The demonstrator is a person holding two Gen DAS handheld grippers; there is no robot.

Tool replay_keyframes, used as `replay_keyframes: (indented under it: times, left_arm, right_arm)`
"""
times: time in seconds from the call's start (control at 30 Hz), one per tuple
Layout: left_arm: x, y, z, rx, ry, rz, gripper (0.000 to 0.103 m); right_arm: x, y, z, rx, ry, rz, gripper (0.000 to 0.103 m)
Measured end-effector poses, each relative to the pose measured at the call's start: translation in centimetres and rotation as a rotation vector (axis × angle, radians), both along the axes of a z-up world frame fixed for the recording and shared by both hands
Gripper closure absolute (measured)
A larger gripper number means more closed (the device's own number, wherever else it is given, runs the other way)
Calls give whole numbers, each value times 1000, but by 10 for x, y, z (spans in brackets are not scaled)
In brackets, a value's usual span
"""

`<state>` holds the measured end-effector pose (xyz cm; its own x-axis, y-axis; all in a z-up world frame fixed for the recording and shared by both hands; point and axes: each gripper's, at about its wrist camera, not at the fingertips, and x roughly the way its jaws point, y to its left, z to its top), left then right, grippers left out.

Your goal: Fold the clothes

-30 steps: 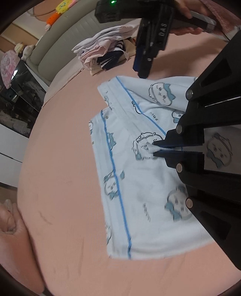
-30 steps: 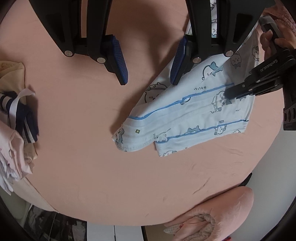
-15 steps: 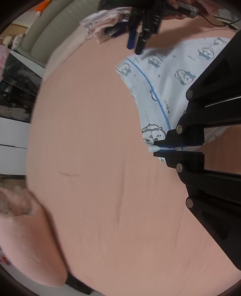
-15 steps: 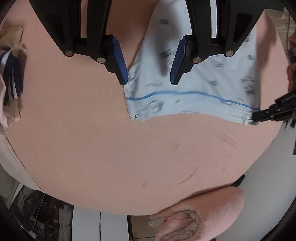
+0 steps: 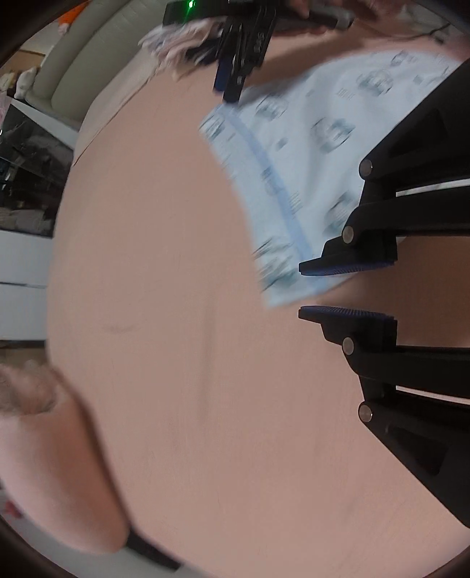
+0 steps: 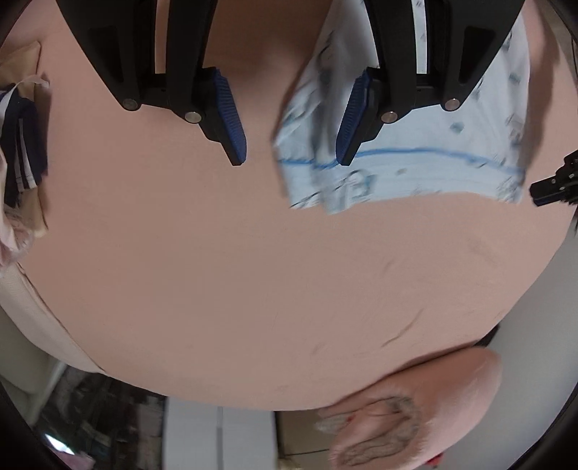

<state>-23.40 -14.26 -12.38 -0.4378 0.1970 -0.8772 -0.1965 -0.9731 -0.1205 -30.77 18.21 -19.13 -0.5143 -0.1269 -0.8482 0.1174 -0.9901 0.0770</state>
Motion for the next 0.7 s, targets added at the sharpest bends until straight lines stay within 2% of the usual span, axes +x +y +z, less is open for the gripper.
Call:
replay_keyframes:
  times: [0.1, 0.23, 0.33, 0.43, 0.57, 0.63, 0.7]
  left_arm:
    - [27, 0, -5, 98, -36, 38, 88]
    - [83, -8, -15, 306, -98, 48, 88]
    - [111, 7, -19, 356, -116, 23, 88]
    - [120, 25, -23, 417, -141, -7, 88]
    - [127, 42, -28, 389, -156, 7, 88]
    - [125, 38, -35, 405, -166, 37, 88]
    - [127, 33, -35, 370, -152, 64, 88]
  right_arm:
    - [23, -12, 3, -19, -22, 44, 52]
    - [74, -19, 11, -102, -51, 107, 52]
    - [113, -20, 5, -126, -99, 129, 52]
    - [138, -24, -2, -106, -124, 143, 52]
    - [153, -27, -8, -91, -136, 124, 52]
    - [151, -23, -8, -105, -135, 101, 52]
    - [146, -19, -8, -105, -137, 86, 52]
